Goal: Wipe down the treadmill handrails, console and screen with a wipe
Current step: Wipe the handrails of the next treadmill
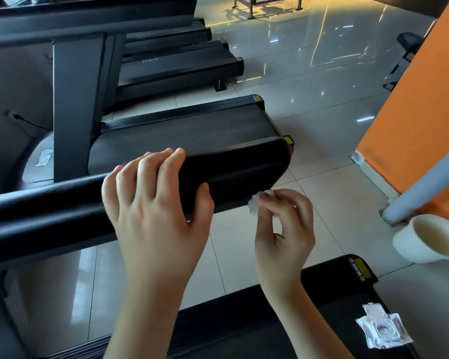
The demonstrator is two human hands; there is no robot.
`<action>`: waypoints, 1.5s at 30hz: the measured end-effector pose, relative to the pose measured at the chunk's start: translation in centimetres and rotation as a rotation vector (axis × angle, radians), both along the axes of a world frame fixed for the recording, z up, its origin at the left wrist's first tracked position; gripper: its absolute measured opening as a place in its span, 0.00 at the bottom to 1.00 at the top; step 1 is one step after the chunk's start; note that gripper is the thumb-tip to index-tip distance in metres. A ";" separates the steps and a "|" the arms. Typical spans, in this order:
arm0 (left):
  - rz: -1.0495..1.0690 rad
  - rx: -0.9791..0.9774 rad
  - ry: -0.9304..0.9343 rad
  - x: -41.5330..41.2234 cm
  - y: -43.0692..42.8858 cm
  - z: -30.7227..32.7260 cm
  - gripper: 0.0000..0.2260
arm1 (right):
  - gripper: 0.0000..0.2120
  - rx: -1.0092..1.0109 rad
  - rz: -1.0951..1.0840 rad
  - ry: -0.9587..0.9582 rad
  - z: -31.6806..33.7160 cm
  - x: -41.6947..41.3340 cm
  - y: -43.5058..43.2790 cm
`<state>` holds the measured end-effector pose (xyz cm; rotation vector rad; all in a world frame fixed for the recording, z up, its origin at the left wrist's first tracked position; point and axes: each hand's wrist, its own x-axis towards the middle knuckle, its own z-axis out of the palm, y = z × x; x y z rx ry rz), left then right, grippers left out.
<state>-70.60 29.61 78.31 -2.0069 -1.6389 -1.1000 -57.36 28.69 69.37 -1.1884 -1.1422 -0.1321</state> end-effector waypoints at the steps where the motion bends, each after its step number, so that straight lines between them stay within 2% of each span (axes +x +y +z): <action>1: 0.001 0.003 -0.001 0.0 0.0 0.0 0.19 | 0.05 0.004 0.010 0.020 0.2 -0.2 -0.1; 9: 0.005 0.021 -0.002 0.1 0.3 -0.4 0.19 | 0.06 0.071 -0.061 0.101 3.7 0.7 0.7; 16: 0.019 0.035 0.012 0.3 0.3 -0.5 0.19 | 0.07 -0.038 -0.060 0.010 7.0 2.4 1.5; 20: 0.032 0.019 0.007 0.5 0.3 -0.6 0.19 | 0.09 -0.205 0.067 -0.085 8.9 4.4 2.5; 27: 0.058 -0.015 0.021 0.8 0.1 -0.2 0.19 | 0.08 -0.443 0.355 -0.102 11.5 6.8 4.4; 30: 0.080 -0.063 0.021 0.9 0.1 0.0 0.19 | 0.10 -0.539 0.459 -0.068 12.0 7.2 5.0; 36: 0.179 -0.202 0.012 2.1 -0.7 1.1 0.20 | 0.12 -0.677 0.641 -0.119 13.1 8.3 6.1; 39: 0.289 -0.287 0.011 3.7 -1.2 2.0 0.24 | 0.14 -0.735 0.714 -0.168 13.6 8.9 6.7; 45: 0.428 -0.366 0.086 7.9 -1.4 2.3 0.31 | 0.09 -0.852 0.851 -0.188 15.4 10.0 7.4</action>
